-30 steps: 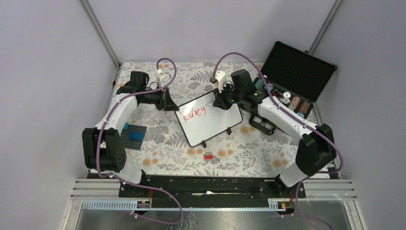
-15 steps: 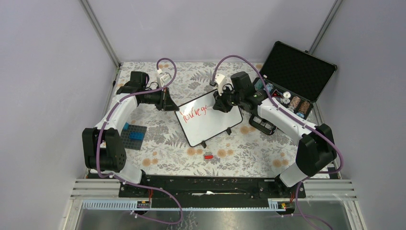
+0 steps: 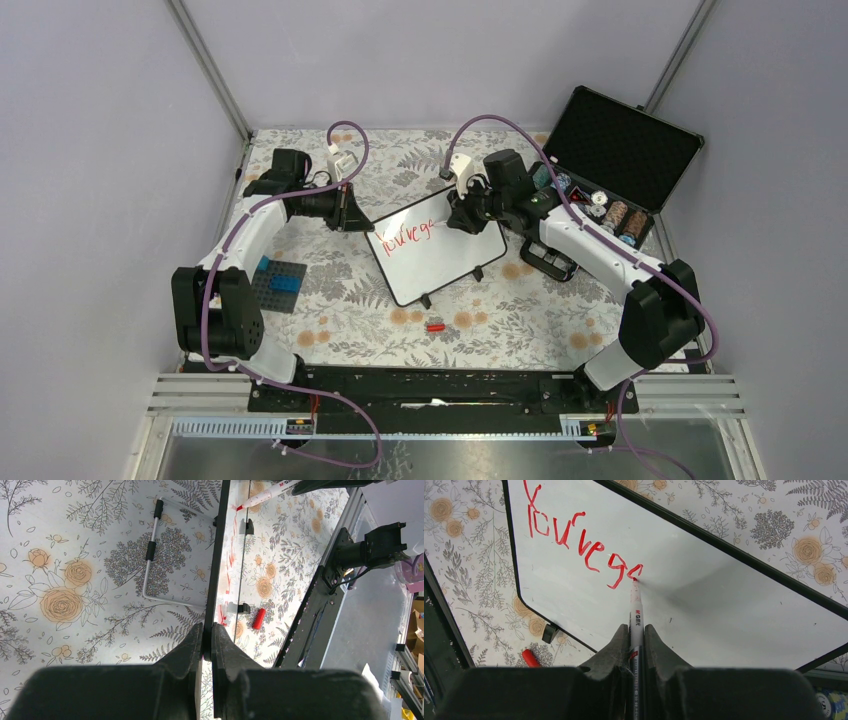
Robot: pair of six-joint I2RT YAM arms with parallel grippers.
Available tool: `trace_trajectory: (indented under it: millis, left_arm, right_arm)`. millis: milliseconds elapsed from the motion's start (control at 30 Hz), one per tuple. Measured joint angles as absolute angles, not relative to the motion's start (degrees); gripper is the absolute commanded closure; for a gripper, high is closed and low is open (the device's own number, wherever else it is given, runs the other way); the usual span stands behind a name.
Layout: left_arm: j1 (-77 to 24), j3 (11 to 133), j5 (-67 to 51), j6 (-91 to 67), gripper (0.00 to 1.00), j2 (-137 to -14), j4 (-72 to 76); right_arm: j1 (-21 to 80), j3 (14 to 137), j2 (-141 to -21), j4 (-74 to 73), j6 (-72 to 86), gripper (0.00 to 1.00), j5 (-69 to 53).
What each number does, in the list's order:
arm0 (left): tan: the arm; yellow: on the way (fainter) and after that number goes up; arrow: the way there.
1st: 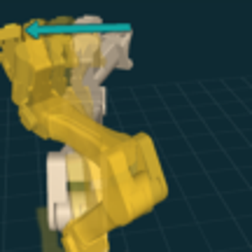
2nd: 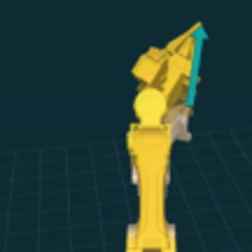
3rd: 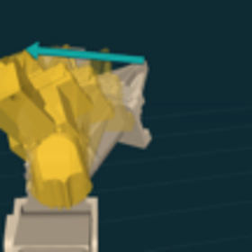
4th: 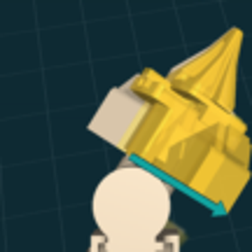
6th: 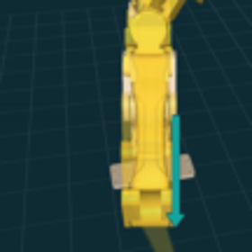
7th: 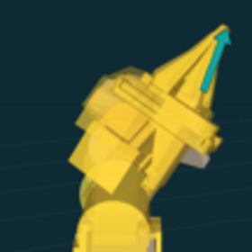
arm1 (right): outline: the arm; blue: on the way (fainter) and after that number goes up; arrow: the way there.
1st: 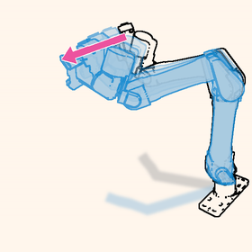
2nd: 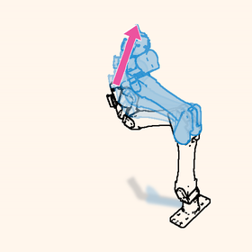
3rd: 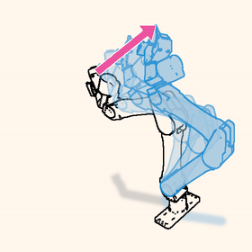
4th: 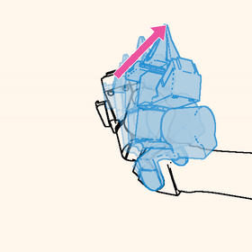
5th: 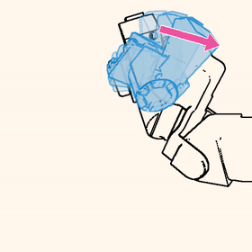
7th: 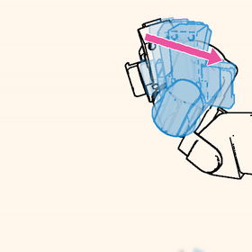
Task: Write a sentence on the whiteboard
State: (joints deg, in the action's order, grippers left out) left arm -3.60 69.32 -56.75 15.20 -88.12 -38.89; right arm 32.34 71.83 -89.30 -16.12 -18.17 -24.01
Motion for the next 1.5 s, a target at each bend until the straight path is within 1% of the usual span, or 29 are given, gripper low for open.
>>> trace_trajectory:
  millis: [400, 1233, 1500]
  left_arm:
    - [-3.6, 69.3, -56.8, 15.2, 1.0, -88.1, -38.9]
    - [-3.7, 69.3, -56.8, 15.2, 1.0, -87.9, -38.9]
    - [-3.7, 69.3, -56.8, 15.2, 1.0, -87.9, -38.9]
  right_arm:
    - [32.1, 74.0, -89.3, -16.9, -18.2, 1.0, -23.1]
    - [32.6, 74.0, -89.4, -17.4, -18.1, 1.0, -23.4]
    - [30.8, 74.1, -88.2, -17.3, -17.8, 1.0, -24.7]
